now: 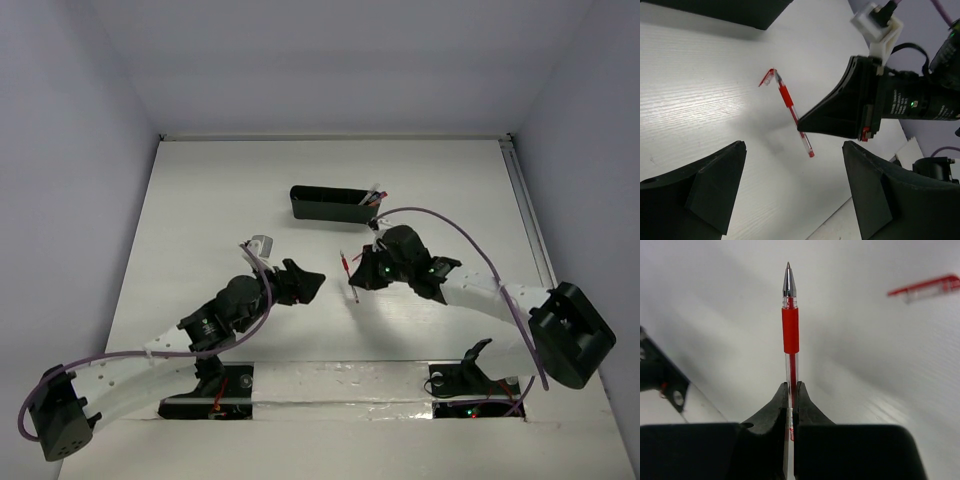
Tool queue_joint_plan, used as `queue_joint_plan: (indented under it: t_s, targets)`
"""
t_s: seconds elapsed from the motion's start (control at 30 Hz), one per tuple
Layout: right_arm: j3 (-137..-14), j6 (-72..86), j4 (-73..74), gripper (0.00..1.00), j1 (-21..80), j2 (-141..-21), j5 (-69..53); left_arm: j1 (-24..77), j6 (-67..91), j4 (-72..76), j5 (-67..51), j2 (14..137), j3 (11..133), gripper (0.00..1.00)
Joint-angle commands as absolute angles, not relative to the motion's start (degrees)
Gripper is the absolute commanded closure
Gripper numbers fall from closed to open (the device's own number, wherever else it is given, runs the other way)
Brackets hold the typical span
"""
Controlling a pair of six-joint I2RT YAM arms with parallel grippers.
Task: Sort the stationery into containers
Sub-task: Pick up the pen from the center of the board.
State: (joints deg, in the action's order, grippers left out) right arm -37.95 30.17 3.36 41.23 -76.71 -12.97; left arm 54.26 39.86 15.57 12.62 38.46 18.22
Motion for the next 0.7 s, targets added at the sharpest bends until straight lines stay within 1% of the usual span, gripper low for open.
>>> queue_joint_plan:
  t_s: [0.0, 0.17, 0.27, 0.37, 0.47, 0.5, 0.57, 0.6, 0.67]
  targets:
    - [-37.7, 34.7, -10.4, 1.00, 41.4, -73.9, -15.8, 54.0, 41.7, 16.1, 9.8, 38.2, 19.4, 0.25]
    - [-37.6, 38.1, -21.4, 1.00, 41.9, -75.8, -17.7, 53.4, 43.1, 18.8, 5.8, 40.6, 19.3, 0.26]
    - [-38.1, 39.9, -25.9, 1.00, 42.4, -77.9, -19.7, 52.2, 44.2, 22.4, 3.2, 41.2, 17.9, 0.27]
    - [-39.0, 40.3, -27.0, 1.00, 42.5, -79.1, -21.1, 51.5, 45.1, 24.6, 2.7, 41.5, 17.1, 0.28]
    - [-39.0, 40.6, -27.2, 1.00, 43.1, -79.6, -22.9, 50.5, 45.2, 25.7, 3.1, 41.7, 16.5, 0.32]
    - [-38.9, 41.0, -27.4, 1.00, 43.6, -79.7, -23.3, 50.4, 45.3, 26.5, 3.0, 41.9, 16.4, 0.36]
    - [-37.7, 41.7, -29.3, 1.00, 43.6, -79.6, -24.5, 49.9, 45.3, 27.3, 2.7, 43.2, 16.0, 0.40]
    - [-37.2, 42.6, -30.0, 1.00, 43.6, -79.6, -24.9, 49.9, 45.3, 28.1, 2.6, 43.8, 16.0, 0.44]
    - [-35.6, 43.4, -31.8, 1.00, 44.1, -79.4, -25.8, 49.9, 45.3, 28.8, 2.1, 45.5, 16.0, 0.46]
